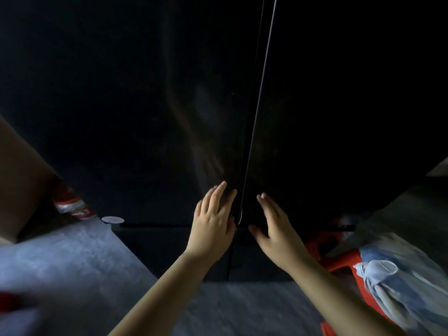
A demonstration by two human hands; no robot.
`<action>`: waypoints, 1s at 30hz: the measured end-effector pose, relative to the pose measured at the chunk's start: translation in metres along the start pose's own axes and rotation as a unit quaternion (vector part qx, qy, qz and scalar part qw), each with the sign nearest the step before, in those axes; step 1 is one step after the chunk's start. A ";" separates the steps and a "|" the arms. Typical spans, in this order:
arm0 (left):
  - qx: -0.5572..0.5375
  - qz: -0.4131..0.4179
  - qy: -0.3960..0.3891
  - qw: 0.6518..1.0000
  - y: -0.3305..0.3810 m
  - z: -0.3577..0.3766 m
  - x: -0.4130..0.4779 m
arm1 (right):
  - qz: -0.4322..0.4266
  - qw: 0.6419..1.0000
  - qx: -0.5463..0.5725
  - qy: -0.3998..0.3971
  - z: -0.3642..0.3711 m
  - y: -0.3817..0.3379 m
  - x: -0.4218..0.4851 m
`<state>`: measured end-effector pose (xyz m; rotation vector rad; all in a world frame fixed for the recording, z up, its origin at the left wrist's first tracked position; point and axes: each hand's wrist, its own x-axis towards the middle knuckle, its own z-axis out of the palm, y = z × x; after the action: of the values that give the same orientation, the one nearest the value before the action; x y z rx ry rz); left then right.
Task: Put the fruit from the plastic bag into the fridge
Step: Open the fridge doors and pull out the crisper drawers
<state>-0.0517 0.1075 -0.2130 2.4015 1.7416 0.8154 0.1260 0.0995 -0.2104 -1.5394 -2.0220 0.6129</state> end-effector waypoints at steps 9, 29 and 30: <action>-0.776 -0.547 0.018 0.315 -0.015 0.064 -0.015 | 0.416 0.541 0.719 0.128 0.061 0.022 0.014; -0.783 -0.584 0.092 0.195 -0.046 0.130 0.001 | 0.481 0.443 0.730 0.198 0.116 0.058 0.056; -0.782 -0.585 0.091 0.197 -0.048 0.132 0.002 | 0.479 0.440 0.732 0.202 0.117 0.059 0.057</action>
<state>-0.0336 0.1591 -0.3426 -0.5012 0.8033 1.2084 0.0810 0.1644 -0.3298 -1.0840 0.3786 1.5393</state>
